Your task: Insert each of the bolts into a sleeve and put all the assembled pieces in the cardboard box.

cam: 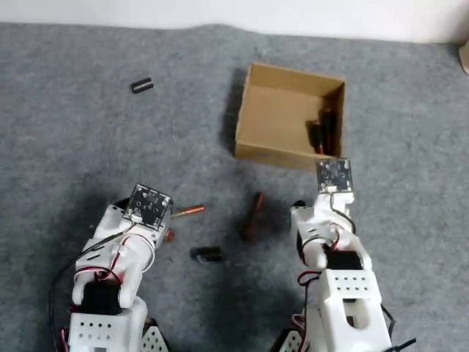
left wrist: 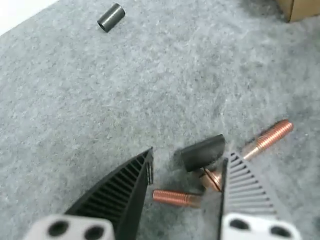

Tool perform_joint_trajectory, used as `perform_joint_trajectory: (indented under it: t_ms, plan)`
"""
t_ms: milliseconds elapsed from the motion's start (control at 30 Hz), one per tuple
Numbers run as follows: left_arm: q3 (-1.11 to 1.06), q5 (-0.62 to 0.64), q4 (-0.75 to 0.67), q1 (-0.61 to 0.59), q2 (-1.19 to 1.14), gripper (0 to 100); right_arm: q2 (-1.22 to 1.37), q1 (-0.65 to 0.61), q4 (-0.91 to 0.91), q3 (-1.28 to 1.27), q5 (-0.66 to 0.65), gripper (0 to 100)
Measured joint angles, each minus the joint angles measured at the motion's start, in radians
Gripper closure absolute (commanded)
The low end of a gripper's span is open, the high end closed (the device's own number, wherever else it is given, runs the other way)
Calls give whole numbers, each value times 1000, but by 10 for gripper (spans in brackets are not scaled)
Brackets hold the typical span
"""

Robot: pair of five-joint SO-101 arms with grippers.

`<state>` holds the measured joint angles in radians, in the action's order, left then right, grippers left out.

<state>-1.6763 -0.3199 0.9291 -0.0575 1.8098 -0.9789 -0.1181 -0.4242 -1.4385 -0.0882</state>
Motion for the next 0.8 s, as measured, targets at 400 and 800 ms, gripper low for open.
perform_joint_trajectory:
  t_ms: [400,800]
  plan:
    - [0,3,404,0,0,788,-2,46,230,-172,6,785]
    - [0,3,411,0,0,788,-5,112,241,-229,8,785]
